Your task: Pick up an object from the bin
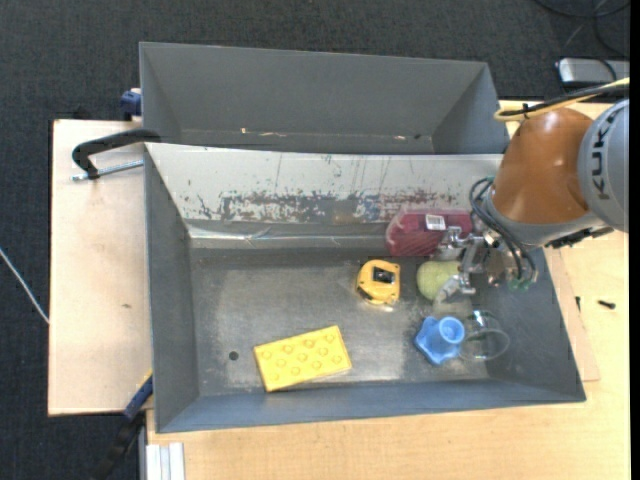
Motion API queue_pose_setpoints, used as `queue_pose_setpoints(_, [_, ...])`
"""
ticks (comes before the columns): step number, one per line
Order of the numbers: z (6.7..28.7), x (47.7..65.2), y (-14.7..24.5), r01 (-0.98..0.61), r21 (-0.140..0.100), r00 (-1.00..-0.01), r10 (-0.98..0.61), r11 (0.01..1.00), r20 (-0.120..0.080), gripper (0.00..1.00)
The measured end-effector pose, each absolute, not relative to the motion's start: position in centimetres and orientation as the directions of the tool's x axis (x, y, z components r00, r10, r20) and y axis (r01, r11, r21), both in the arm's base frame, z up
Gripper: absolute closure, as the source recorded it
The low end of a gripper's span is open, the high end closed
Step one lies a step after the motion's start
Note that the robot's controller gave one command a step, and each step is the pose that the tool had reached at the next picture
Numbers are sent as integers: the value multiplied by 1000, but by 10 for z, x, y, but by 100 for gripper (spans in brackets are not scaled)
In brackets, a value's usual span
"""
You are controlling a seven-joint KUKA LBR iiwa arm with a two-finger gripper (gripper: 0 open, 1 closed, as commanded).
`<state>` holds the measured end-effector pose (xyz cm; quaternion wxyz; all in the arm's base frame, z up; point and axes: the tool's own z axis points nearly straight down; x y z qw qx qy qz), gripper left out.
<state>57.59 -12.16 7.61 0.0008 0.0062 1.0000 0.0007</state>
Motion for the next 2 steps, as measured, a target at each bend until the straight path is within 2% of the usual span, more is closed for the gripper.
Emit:
queue_pose_setpoints(1, [132, 569, -124, -39, 2, -999, -39, 999, 1, 100])
queue_pose_setpoints(2, [155, 571, -122, -47, 0, -999, -47, 999, -1, 100])
